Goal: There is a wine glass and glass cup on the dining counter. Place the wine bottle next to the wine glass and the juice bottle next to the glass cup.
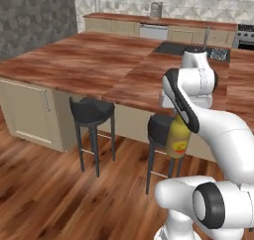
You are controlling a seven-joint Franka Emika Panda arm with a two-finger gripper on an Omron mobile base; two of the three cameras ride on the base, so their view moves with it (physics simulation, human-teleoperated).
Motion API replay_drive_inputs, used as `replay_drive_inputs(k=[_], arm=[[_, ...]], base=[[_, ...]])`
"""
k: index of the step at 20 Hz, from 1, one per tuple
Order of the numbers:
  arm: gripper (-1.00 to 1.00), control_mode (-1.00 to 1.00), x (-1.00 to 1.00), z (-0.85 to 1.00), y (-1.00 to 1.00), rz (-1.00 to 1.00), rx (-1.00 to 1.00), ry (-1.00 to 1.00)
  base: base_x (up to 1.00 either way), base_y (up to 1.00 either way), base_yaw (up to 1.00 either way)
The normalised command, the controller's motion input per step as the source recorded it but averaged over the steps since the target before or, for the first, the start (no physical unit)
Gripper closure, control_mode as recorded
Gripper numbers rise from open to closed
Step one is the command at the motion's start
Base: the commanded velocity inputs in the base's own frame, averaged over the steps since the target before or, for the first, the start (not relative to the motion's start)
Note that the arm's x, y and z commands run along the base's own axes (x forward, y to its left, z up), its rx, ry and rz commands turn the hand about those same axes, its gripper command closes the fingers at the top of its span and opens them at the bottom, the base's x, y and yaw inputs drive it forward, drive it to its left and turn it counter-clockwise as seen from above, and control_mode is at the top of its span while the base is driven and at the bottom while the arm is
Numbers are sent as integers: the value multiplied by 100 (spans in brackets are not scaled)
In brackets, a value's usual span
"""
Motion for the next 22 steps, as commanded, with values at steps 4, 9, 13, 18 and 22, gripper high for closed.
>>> replay_drive_inputs(k=[4, 9, 13, 18, 22], arm=[[100, 100, 0, 0, 0, 0, 0, 0], [100, 100, 0, 0, 0, 0, 0, 0], [100, 100, 0, 0, 0, 0, 0, 0], [100, 100, 0, 0, 0, 0, 0, 0], [100, 100, 0, 0, 0, 0, 0, 0]], base=[[62, 10, -36], [64, 8, -30], [62, 7, -29], [62, 2, -24], [67, 2, -19]])
